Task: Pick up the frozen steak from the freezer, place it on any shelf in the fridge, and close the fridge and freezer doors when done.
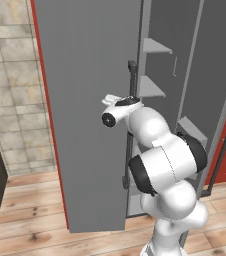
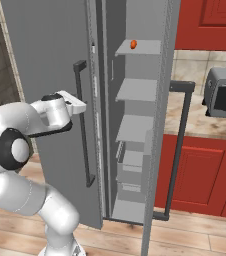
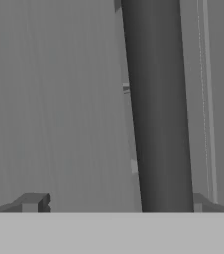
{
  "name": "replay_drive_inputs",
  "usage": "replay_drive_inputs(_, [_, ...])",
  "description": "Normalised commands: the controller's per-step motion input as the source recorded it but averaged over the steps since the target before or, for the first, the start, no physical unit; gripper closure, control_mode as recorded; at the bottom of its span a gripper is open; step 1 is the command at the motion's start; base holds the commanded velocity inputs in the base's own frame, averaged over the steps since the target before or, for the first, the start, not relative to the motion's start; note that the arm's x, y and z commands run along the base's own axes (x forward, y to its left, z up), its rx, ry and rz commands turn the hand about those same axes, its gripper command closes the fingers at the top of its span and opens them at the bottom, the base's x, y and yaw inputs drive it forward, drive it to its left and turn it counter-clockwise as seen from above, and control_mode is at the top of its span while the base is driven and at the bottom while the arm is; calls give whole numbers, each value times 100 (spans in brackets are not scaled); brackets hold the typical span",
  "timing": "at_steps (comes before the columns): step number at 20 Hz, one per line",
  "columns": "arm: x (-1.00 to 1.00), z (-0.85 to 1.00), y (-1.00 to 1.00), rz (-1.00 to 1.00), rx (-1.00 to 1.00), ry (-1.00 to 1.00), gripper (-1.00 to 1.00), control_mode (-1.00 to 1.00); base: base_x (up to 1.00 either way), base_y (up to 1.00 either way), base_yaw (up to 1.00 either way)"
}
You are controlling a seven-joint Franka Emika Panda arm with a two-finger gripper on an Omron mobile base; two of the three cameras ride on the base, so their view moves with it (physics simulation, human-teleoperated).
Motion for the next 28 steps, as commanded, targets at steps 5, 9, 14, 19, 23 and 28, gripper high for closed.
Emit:
replay_drive_inputs(5, [56,0,-2,0,0,0,-100,-100,0,0,0])
replay_drive_inputs(9, [64,0,0,0,0,1,-100,-100,0,0,0])
replay_drive_inputs(14, [56,0,0,0,0,1,-100,-100,0,0,0])
replay_drive_inputs(19, [23,13,0,0,1,2,-100,-100,0,0,0])
replay_drive_inputs(23, [-42,78,0,0,0,0,-100,-100,0,0,0])
replay_drive_inputs(28, [-58,94,0,0,0,1,-100,-100,0,0,0])
